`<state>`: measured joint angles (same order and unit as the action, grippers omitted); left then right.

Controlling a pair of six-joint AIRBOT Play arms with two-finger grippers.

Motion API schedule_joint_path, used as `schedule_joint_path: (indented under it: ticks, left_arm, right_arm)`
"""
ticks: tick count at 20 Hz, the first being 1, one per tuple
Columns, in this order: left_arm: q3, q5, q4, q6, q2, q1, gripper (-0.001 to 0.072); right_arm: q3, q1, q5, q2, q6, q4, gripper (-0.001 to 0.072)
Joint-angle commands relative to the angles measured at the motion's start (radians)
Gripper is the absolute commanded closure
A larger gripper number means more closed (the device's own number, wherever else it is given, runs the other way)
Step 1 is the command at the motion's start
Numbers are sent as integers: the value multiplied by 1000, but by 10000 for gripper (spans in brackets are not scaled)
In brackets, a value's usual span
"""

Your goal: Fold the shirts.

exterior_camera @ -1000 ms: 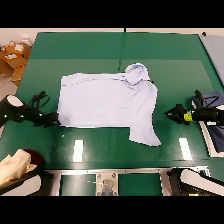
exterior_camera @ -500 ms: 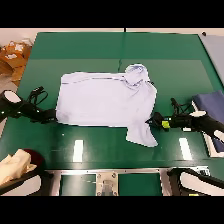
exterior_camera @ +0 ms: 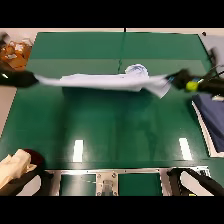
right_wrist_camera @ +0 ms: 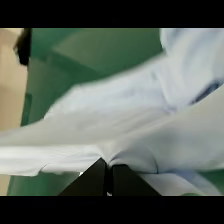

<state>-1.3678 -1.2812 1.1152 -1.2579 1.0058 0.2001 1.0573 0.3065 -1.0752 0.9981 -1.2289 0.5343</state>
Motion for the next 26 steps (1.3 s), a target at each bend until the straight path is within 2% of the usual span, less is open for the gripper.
schedule_joint_path:
  ticks: [1,6,8,11,13,15,18,21,23,26]
  left_arm:
    - [-387,6,-33,3,-107,1,689]
    - [-852,18,-68,2,-130,1,688]
    - [-908,29,-68,3,-130,1,688]
    - [-829,34,-68,3,-130,1,688]
    - [-702,49,-69,3,-127,1,688]
    - [-579,70,-89,9,-99,1,688]
    - [-443,67,-179,39,28,-1,688]
    - [-360,86,-186,87,226,-65,688]
    - [-349,132,-171,89,383,-117,688]
    - [-349,236,-169,80,578,-159,688]
  right_arm:
    - [344,107,-33,-183,-37,5,696]
    - [767,300,-10,-294,-53,50,696]
    - [851,308,15,-295,-92,133,696]
    - [845,308,11,-275,-92,135,695]
    - [788,307,7,-253,-89,96,695]
    - [671,285,7,-227,-35,9,695]
    - [441,158,50,-172,48,9,694]
    - [208,25,195,-74,124,35,694]
    - [108,-59,320,34,167,35,694]
    - [93,-152,443,254,194,28,694]
